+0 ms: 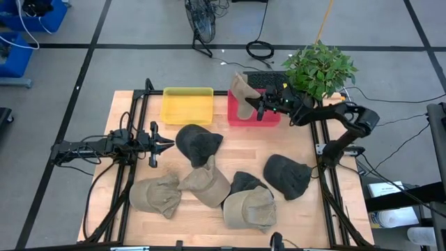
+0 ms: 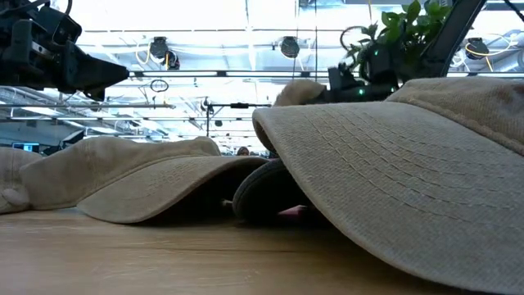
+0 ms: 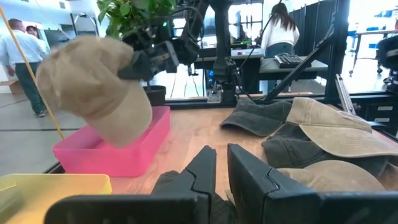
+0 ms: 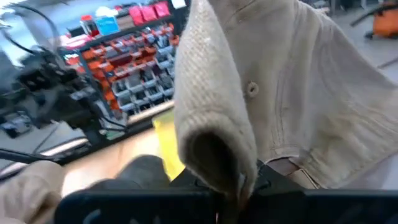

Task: Pick & Place hat
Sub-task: Put the brown cap into the red bin

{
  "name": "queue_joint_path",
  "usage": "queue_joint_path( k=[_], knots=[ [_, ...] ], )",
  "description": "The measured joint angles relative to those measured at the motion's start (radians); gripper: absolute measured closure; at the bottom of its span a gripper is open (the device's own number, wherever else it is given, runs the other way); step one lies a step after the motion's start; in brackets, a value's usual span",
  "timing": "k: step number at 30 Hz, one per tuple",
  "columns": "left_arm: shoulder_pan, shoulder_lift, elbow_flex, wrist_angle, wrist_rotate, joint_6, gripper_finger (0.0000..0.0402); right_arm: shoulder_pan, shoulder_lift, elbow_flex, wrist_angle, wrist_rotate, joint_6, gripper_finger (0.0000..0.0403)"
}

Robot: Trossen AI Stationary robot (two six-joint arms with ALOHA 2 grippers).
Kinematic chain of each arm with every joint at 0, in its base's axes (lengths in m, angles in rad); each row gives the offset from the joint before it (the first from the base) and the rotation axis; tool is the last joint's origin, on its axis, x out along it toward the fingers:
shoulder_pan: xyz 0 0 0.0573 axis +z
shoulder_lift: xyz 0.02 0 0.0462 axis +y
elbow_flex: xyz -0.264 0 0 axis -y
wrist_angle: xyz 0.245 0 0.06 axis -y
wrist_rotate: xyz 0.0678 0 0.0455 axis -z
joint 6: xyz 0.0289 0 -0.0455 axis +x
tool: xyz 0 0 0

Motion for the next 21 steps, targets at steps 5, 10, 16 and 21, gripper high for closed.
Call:
queue_joint_path(
  k=[5, 10, 16, 21],
  knots=[
    [0.000, 0.000, 0.000, 0.000, 0.000, 0.000, 0.0353, -0.054, 0.046, 0.000, -0.004, -0.053, -0.024, 0.0388],
    [0.000, 0.000, 0.000, 0.000, 0.000, 0.000, 0.0353, -0.069, 0.051, 0.001, -0.087, -0.058, -0.094, 0.0383],
    [0.000, 0.000, 0.000, 0.000, 0.000, 0.000, 0.0353, -0.071, 0.046, 0.001, -0.178, -0.053, -0.209, 0.0385],
    [0.000, 0.000, 0.000, 0.000, 0.000, 0.000, 0.0353, -0.073, 0.047, 0.000, -0.190, -0.049, -0.211, 0.0376]
  ],
)
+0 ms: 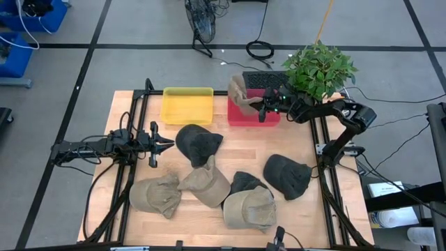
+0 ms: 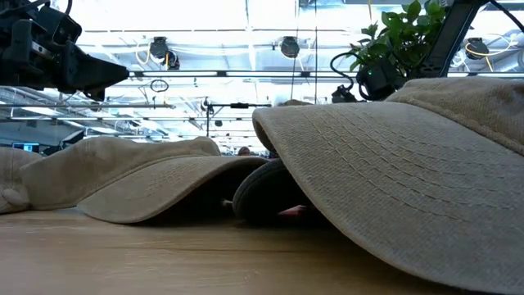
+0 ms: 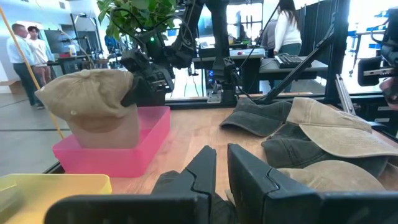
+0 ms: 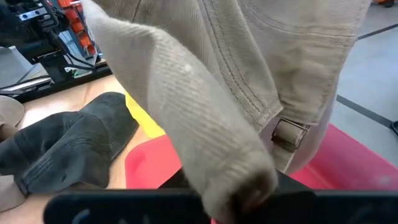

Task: Pick & Place hat
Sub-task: Put the brown cap into the red bin

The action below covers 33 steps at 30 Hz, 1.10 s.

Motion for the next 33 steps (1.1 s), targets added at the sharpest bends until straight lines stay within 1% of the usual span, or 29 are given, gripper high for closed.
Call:
queue_joint_path(
  k=[5, 8, 13, 17, 21, 24, 29, 32, 33],
  knots=[
    [0.000, 0.000, 0.000, 0.000, 0.000, 0.000, 0.0353, -0.010, 0.000, 0.000, 0.000, 0.001, 0.068, 0.0376],
    [0.000, 0.000, 0.000, 0.000, 0.000, 0.000, 0.0353, -0.010, -0.008, 0.000, -0.009, 0.002, 0.083, 0.0376],
    [0.000, 0.000, 0.000, 0.000, 0.000, 0.000, 0.0353, -0.011, -0.085, 0.000, -0.090, 0.008, 0.081, 0.0375],
    [0.000, 0.000, 0.000, 0.000, 0.000, 0.000, 0.0353, -0.010, -0.174, -0.001, -0.193, 0.072, 0.041, 0.0381],
    [0.000, 0.000, 0.000, 0.000, 0.000, 0.000, 0.0353, -0.010, -0.231, -0.001, -0.299, 0.147, 0.018, 0.0380],
    [0.000, 0.000, 0.000, 0.000, 0.000, 0.000, 0.0353, -0.010, -0.233, -0.001, -0.310, 0.156, 0.023, 0.0374],
    [0.000, 0.000, 0.000, 0.000, 0.000, 0.000, 0.0353, 0.015, -0.232, -0.001, -0.267, 0.156, 0.007, 0.0360],
    [0.000, 0.000, 0.000, 0.000, 0.000, 0.000, 0.0353, 0.019, -0.232, -0.001, -0.298, 0.160, 0.004, 0.0350],
    [0.000, 0.000, 0.000, 0.000, 0.000, 0.000, 0.0353, 0.018, -0.232, -0.001, -0.323, 0.179, 0.002, 0.0346]
  ],
)
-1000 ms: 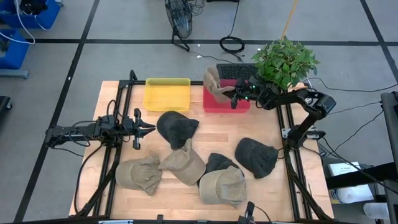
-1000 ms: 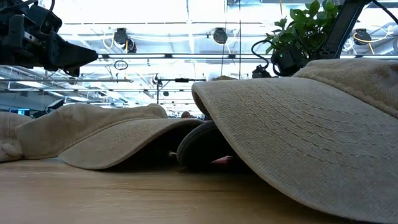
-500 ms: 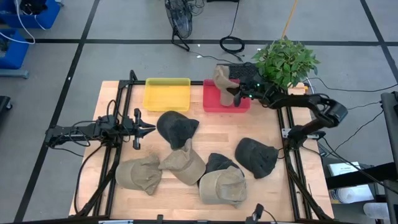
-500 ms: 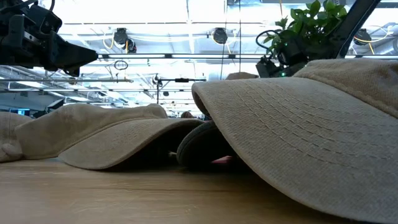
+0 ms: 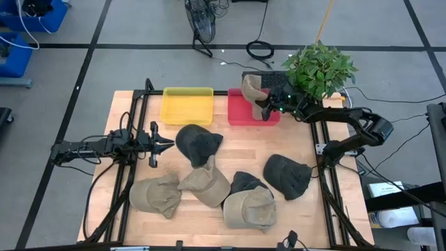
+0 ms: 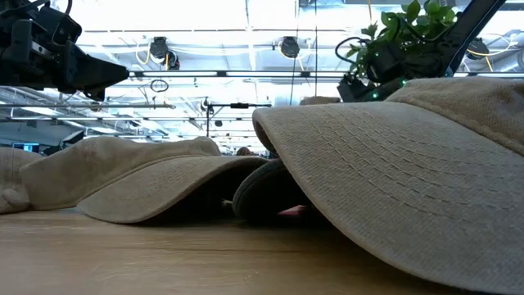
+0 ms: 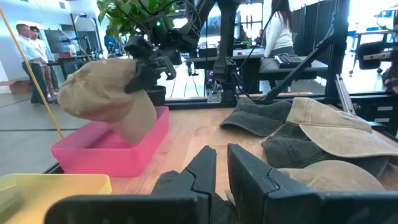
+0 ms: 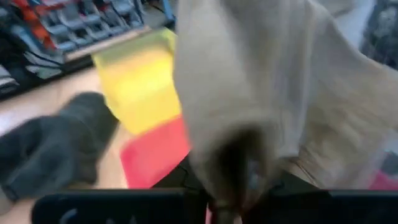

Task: Pick & Place hat
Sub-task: Put the brown cap into the red bin

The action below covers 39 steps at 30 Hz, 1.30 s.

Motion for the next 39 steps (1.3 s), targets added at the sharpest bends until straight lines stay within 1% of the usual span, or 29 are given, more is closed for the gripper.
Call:
queue_joint_path(
  k=[3, 10, 14, 16, 18, 21, 26, 27, 33, 37, 39],
  knots=[
    [0.000, 0.000, 0.000, 0.000, 0.000, 0.000, 0.0353, -0.002, 0.004, -0.011, -0.036, 0.057, -0.027, 0.0334],
    [0.000, 0.000, 0.000, 0.000, 0.000, 0.000, 0.0353, -0.009, 0.004, -0.105, 0.037, 0.112, -0.020, 0.0302],
    [0.000, 0.000, 0.000, 0.000, 0.000, 0.000, 0.0353, -0.009, 0.004, -0.131, 0.113, 0.098, 0.028, 0.0289],
    [0.000, 0.000, 0.000, 0.000, 0.000, 0.000, 0.0353, -0.009, 0.004, -0.131, 0.184, 0.038, 0.052, 0.0288],
    [0.000, 0.000, 0.000, 0.000, 0.000, 0.000, 0.0353, -0.006, 0.004, -0.131, 0.263, -0.019, 0.073, 0.0295],
    [0.000, 0.000, 0.000, 0.000, 0.000, 0.000, 0.0353, 0.006, 0.004, -0.131, 0.344, -0.027, 0.086, 0.0322],
    [0.000, 0.000, 0.000, 0.000, 0.000, 0.000, 0.0353, 0.020, 0.004, -0.131, 0.350, -0.025, 0.084, 0.0385],
    [0.000, 0.000, 0.000, 0.000, 0.000, 0.000, 0.0353, 0.023, 0.004, -0.131, 0.349, -0.025, 0.084, 0.0392],
    [0.000, 0.000, 0.000, 0.000, 0.000, 0.000, 0.0353, 0.027, 0.004, -0.131, 0.404, -0.027, 0.084, 0.0396],
    [0.000, 0.000, 0.000, 0.000, 0.000, 0.000, 0.0353, 0.027, 0.004, -0.130, 0.494, -0.097, 0.064, 0.0397],
    [0.000, 0.000, 0.000, 0.000, 0.000, 0.000, 0.0353, 0.027, 0.003, -0.130, 0.476, -0.107, 0.039, 0.0397]
  ],
)
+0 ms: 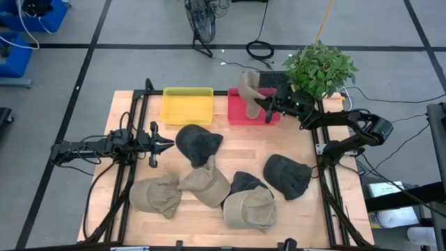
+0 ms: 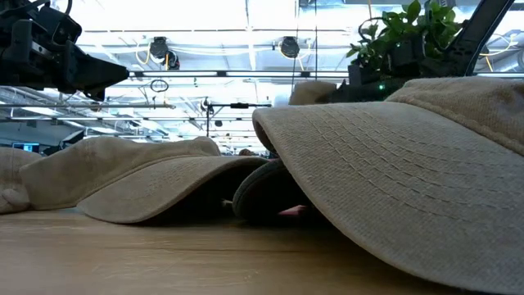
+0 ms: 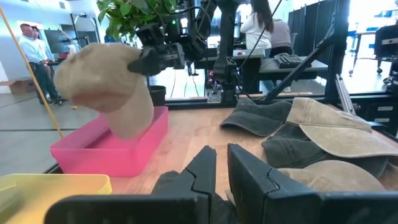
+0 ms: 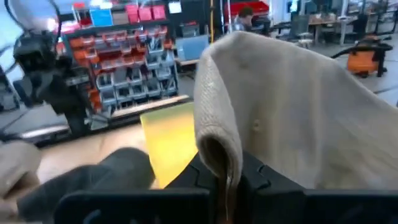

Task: Pick & Place hat
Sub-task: Put the brown cap into the red bin

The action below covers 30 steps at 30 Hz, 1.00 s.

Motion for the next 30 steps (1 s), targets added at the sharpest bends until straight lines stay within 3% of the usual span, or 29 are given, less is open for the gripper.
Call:
queue_joint_path(
  k=[6, 11, 20, 30],
  knots=[
    [0.000, 0.000, 0.000, 0.000, 0.000, 0.000, 0.0353, -0.003, -0.002, -0.007, -0.184, 0.070, -0.028, 0.0398],
    [0.000, 0.000, 0.000, 0.000, 0.000, 0.000, 0.0353, -0.005, 0.000, -0.065, -0.149, 0.232, -0.034, 0.0398],
    [0.000, 0.000, 0.000, 0.000, 0.000, 0.000, 0.0353, -0.004, 0.001, -0.138, -0.135, 0.367, 0.018, 0.0390],
    [0.000, 0.000, 0.000, 0.000, 0.000, 0.000, 0.0353, 0.000, -0.016, -0.147, -0.158, 0.349, 0.053, 0.0350]
  ],
)
